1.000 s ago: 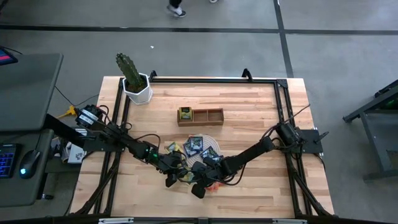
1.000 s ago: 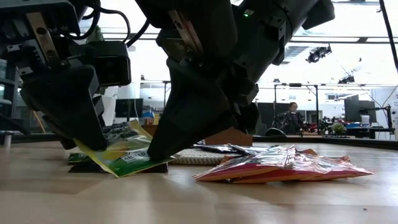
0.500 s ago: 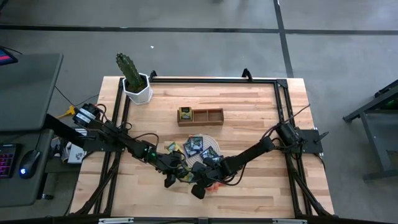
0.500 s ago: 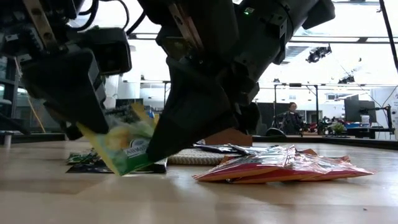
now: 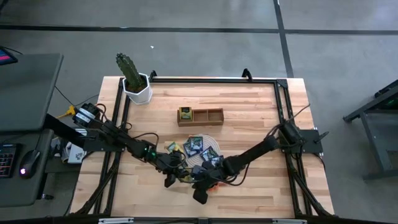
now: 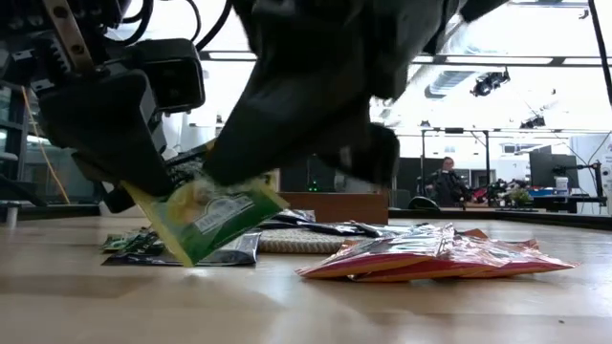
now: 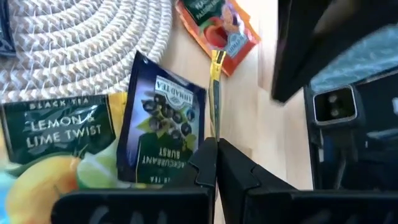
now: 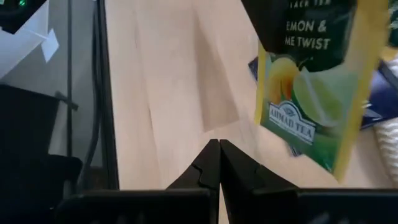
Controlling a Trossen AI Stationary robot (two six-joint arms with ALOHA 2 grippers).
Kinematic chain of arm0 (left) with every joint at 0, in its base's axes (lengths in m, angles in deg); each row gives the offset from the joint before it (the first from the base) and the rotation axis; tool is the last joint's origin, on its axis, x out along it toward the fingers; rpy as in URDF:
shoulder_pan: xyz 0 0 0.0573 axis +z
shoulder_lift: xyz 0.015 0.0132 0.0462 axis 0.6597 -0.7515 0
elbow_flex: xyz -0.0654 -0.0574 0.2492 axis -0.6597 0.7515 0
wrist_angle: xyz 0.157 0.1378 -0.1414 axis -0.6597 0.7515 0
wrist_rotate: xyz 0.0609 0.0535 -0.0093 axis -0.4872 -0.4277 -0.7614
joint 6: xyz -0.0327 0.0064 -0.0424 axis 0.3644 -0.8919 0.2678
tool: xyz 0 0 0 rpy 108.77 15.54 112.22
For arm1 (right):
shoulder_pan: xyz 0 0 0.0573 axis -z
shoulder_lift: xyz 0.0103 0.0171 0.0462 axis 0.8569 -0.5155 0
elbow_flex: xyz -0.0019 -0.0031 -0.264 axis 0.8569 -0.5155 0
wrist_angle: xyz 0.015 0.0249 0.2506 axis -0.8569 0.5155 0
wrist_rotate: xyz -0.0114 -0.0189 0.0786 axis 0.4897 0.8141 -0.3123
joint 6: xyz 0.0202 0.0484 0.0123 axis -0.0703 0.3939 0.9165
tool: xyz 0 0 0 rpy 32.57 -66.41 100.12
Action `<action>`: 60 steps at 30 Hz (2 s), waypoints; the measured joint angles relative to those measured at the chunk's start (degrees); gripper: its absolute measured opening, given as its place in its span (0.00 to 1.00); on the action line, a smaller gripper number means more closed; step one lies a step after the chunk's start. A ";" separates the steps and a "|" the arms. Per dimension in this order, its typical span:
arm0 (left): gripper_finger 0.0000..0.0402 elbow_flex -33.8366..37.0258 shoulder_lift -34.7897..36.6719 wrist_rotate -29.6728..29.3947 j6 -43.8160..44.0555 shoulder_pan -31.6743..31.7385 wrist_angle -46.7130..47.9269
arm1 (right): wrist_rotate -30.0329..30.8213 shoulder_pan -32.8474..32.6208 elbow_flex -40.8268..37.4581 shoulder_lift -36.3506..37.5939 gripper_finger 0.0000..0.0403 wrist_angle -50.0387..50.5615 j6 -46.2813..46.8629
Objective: Pick & Place Tea
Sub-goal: Put the yellow tea bag into the left section of the wooden organizer
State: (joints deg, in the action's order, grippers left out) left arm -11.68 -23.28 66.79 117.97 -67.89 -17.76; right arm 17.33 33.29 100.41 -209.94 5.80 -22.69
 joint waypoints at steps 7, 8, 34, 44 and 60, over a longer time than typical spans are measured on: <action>0.00 0.00 6.31 1.07 -4.97 2.93 6.36 | 5.54 -2.79 0.00 5.26 0.00 8.61 0.26; 0.00 0.00 8.02 1.07 -5.98 3.64 7.85 | 6.32 -3.18 0.00 5.88 0.00 10.42 0.49; 0.00 -36.59 15.35 2.42 -62.19 40.99 78.81 | 11.55 -6.09 0.02 8.56 0.00 21.83 11.08; 0.00 -44.63 3.06 1.48 -73.99 46.84 84.99 | 12.81 -5.05 0.02 8.56 0.00 21.88 13.16; 0.00 -44.74 -2.24 -2.67 -78.27 47.67 83.26 | 14.58 -4.94 0.02 8.56 0.00 22.26 16.10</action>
State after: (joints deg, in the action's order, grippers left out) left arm -56.42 -25.51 64.12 39.70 -20.22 65.50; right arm 31.91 28.35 100.43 -201.37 28.06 -6.59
